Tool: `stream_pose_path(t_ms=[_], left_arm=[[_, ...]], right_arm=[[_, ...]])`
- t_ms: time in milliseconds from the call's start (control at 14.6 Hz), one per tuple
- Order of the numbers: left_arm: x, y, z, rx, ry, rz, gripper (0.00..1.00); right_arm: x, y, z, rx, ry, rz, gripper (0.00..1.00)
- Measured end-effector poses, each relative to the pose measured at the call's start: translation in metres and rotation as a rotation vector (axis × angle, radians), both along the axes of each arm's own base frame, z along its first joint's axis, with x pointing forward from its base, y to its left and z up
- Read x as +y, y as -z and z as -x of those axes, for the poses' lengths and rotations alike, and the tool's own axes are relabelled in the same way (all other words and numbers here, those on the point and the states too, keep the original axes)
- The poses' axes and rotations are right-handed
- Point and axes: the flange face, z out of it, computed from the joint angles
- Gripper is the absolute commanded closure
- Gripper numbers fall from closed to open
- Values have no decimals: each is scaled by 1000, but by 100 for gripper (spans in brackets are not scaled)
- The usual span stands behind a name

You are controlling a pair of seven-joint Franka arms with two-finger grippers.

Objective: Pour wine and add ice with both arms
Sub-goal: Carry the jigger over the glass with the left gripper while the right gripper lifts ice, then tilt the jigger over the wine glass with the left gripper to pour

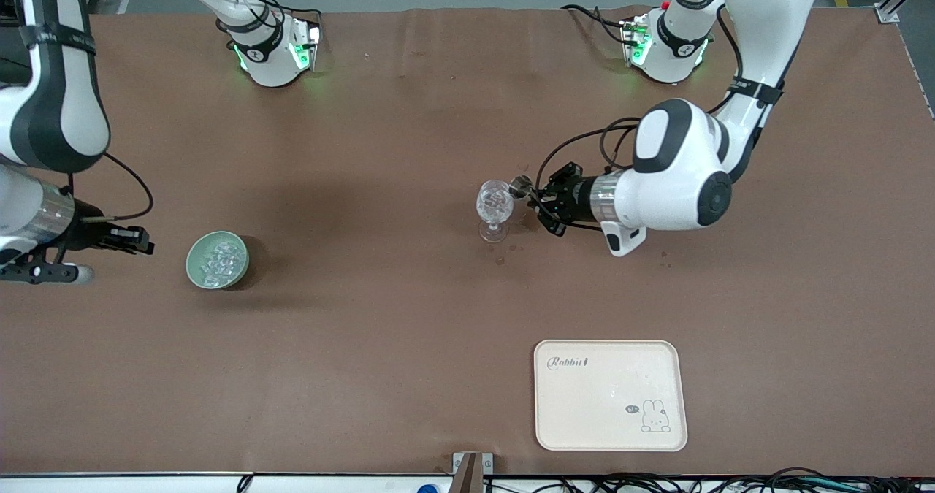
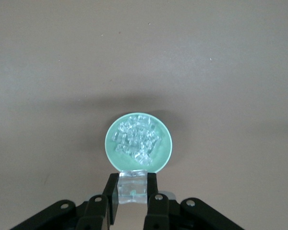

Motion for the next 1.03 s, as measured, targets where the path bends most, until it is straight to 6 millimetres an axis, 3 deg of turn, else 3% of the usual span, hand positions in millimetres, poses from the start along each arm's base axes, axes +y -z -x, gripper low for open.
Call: stream_pose_path(t_ms=[615, 1026], left_arm=[[-34, 3, 22, -47, 5, -233, 99], [-49, -7, 26, -98, -21, -328, 99]], right_arm=[[2, -106, 59, -5, -22, 5, 94], [4, -130, 76, -15, -29, 7, 94]])
